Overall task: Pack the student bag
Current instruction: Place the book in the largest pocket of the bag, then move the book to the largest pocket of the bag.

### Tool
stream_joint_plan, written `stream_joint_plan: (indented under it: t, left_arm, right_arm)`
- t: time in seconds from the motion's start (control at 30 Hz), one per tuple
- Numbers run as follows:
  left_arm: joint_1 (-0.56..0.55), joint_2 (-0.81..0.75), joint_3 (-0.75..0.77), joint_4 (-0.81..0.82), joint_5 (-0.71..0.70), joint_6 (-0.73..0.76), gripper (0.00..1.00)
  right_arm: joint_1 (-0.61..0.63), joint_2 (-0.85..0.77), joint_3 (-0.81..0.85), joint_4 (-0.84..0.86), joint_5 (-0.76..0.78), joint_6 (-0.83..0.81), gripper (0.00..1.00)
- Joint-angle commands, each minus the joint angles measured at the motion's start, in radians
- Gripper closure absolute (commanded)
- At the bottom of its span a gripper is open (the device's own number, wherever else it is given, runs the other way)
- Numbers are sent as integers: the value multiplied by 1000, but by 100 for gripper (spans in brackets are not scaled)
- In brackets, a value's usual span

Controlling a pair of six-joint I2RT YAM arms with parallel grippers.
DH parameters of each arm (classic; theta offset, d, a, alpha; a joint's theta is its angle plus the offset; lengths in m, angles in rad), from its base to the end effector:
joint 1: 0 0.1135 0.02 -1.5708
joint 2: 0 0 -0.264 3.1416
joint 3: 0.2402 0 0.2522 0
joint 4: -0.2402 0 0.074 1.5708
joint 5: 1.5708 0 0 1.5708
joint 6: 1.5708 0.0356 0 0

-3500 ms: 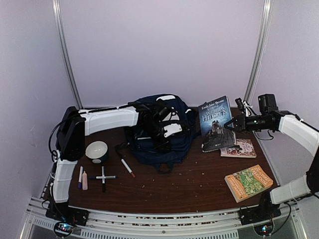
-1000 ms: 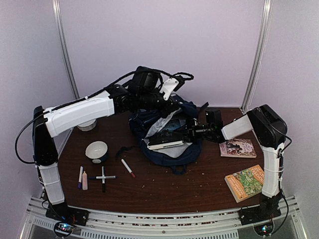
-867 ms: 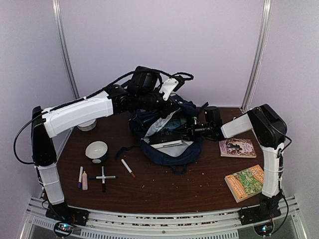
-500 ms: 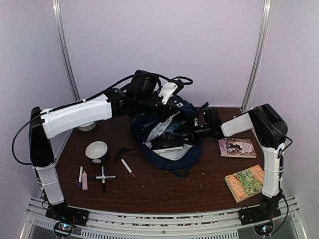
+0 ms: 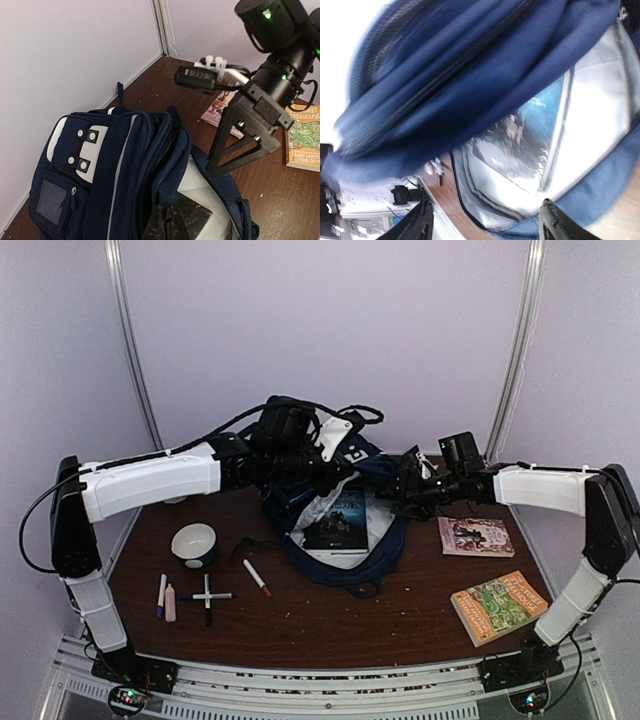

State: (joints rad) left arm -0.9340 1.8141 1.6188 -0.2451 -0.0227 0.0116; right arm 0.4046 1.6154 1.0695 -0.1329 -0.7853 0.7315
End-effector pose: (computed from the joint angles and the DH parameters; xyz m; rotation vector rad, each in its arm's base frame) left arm 0.2591 -0.3490 0.3343 0.9234 1.8378 -0.5596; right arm 0.3113 0.1607 0.2391 -0.0782 2.4396 1.4518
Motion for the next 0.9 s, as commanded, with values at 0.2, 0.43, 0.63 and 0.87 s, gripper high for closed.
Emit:
stream_joint_plan:
  t: [0.2,0.43,0.63,0.87]
  left_arm:
    - [6,-102,-52,202,-15,-46,100]
    - [42,-121,-59,221,60,-95,100]
    - [47,-137,-57,210,105,-98,100]
    - [47,-164,-73,196,110,-100,100]
  right_arm:
    - [152,-182,-61,-281,258,-944,61]
    - [267,-104,-21,-250,453,-1334,81]
    - [371,23,110,-279,631,-1496,68]
    - [417,174,236,-325,712,-1603,54]
